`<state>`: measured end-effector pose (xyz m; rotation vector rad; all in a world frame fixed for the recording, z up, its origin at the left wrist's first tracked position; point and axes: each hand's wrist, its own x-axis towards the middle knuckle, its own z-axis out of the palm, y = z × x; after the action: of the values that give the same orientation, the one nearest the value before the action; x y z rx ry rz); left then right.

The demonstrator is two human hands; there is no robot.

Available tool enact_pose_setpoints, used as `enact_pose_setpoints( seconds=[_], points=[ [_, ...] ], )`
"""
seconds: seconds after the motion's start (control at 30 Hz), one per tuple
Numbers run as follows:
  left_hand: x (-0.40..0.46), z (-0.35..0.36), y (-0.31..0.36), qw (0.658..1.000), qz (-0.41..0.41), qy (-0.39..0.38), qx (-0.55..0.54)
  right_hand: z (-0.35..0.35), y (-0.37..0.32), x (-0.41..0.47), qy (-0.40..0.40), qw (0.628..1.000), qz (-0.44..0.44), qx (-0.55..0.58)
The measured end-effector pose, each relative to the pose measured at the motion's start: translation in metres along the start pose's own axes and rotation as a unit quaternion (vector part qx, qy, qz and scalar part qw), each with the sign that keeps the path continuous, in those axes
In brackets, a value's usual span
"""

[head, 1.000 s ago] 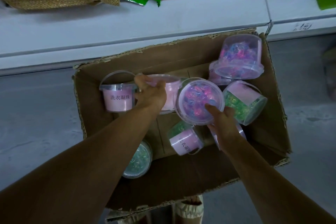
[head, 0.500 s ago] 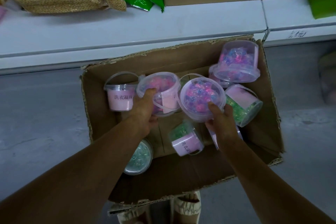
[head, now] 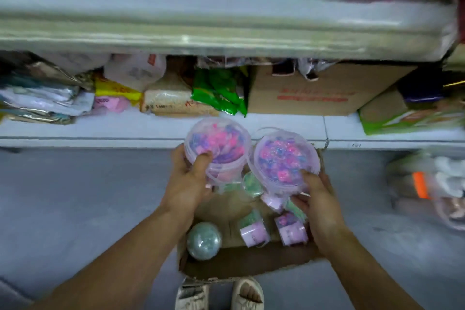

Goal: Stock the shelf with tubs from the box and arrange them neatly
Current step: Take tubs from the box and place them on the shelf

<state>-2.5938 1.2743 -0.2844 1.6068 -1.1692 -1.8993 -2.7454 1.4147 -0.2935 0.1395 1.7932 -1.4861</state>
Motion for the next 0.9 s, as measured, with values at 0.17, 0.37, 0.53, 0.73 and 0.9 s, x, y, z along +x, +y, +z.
enact_pose_setpoints(
  seconds=[0.17, 0.37, 0.53, 0.73, 0.9],
  points=[
    [-0.066, -0.028, 0.102, 0.998, 0.067, 0.000, -0.006, 0.019, -0.095, -0.075, -0.022, 0.998, -0.058, -0.013],
    [-0.151, -0.057, 0.215, 0.993, 0.113, -0.005, -0.039, 0.043, -0.196, -0.171, -0.027, 0.993, -0.111, -0.001],
    [-0.212, -0.083, 0.293, 0.986, 0.158, -0.013, -0.047, 0.064, -0.272, -0.248, -0.041, 0.986, -0.162, -0.013],
    [-0.265, -0.112, 0.368, 0.977, 0.207, -0.005, -0.059, 0.084, -0.351, -0.312, -0.082, 0.974, -0.208, -0.037],
    [-0.300, -0.128, 0.419, 0.969, 0.230, -0.012, -0.093, 0.093, -0.410, -0.347, -0.117, 0.963, -0.240, -0.029]
  ],
)
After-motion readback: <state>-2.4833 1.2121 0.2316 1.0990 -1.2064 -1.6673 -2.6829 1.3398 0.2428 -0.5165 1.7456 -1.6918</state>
